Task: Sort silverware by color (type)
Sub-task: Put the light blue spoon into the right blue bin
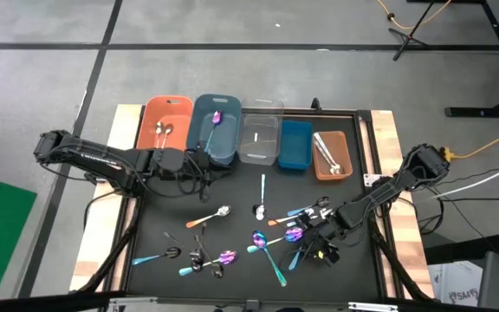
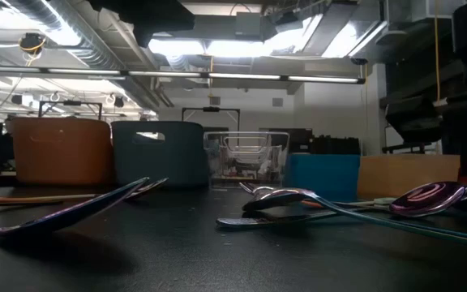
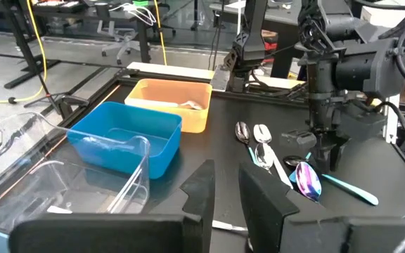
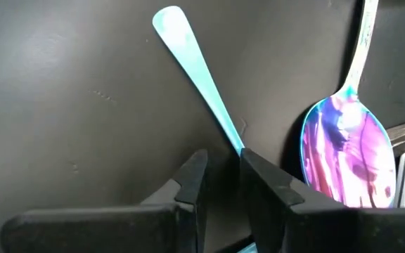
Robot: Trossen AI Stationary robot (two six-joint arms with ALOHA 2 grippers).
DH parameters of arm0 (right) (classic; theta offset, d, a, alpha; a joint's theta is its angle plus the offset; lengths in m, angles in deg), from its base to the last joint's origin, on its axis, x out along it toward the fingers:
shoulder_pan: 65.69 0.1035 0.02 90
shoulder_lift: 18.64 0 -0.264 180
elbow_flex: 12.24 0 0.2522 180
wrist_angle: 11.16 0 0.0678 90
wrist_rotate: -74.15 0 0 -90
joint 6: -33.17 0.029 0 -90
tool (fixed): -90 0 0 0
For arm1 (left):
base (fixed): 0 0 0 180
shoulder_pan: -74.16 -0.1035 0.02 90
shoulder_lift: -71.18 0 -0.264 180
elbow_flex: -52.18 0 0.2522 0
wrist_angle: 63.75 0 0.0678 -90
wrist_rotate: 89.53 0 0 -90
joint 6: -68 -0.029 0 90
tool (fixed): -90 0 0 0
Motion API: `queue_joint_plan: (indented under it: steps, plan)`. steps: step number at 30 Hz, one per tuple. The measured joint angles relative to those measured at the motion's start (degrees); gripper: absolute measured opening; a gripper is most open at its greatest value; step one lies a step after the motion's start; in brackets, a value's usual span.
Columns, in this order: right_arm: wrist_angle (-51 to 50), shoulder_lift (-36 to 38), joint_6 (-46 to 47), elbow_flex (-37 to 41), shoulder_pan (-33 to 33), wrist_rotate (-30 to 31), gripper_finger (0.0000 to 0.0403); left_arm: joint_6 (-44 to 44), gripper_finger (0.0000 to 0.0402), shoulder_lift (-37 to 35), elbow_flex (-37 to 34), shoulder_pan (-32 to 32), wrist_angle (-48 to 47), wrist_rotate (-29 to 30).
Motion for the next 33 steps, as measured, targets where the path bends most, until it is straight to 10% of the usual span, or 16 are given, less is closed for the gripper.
queue_joint_plan:
  steps: [33]
  plan:
    - [1.8, -0.8, -4.1, -1.9, 0.0, 6.6, 0.0081, 0.0, 0.0060, 0.0, 0.0, 0.0, 0.0, 0.0]
